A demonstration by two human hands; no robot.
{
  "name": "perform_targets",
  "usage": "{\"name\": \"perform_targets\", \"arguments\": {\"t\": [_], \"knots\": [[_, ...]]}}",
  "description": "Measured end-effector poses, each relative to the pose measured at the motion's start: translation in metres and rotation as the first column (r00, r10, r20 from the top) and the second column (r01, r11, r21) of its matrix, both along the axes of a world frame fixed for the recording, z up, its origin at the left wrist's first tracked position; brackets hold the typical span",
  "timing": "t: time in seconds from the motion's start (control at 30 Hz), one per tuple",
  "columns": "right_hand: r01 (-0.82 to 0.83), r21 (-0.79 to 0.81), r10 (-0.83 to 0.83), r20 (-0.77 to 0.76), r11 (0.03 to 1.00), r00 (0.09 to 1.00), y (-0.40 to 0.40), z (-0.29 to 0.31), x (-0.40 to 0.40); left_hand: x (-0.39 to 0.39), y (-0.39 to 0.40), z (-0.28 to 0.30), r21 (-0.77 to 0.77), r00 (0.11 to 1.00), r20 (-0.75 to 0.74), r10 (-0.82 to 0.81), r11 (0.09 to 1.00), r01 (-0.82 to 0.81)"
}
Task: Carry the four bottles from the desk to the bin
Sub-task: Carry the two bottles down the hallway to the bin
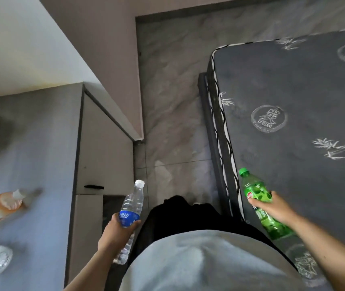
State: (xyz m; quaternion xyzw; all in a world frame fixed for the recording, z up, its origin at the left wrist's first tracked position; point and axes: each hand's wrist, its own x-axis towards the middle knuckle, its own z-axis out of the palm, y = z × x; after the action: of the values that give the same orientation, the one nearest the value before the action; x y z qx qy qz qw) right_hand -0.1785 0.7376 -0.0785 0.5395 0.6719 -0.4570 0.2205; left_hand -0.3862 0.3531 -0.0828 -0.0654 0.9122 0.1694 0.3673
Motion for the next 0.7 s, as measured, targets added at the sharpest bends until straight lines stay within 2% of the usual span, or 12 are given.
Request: {"name": "perform_targets", "arguments": {"t": [0.07,0.23,0.37,0.53,0.7], "knots": [[-0.029,-0.002,0.028,-0.037,1.000,0.999,0.016,0.006,-0.034,-0.015,0.003,-0.002,-0.010,0.999,0.014,0.042,0.999,-0.042],[-0.106,-0.002,0.106,0.020,0.994,0.994,0.054,0.009,-0.109,-0.074,0.025,-0.011,-0.052,0.995,0.070,0.072,0.996,-0.068],[-0.043,-0.036,0.043,-0.002,0.998,0.999,0.078,0.010,-0.156,-0.145,0.060,-0.013,-0.081,0.997,0.067,0.037,0.996,-0.032],[0.030,0.006,-0.030,0.073,1.000,0.997,0.102,0.013,-0.187,-0.234,0.131,-0.005,-0.033,0.997,0.058,-0.057,0.998,0.059],[0.188,-0.011,-0.186,0.112,0.982,0.976,0.141,0.007,-0.222,-0.316,0.211,0.002,0.005,0.991,0.038,-0.132,0.991,0.132]]}}
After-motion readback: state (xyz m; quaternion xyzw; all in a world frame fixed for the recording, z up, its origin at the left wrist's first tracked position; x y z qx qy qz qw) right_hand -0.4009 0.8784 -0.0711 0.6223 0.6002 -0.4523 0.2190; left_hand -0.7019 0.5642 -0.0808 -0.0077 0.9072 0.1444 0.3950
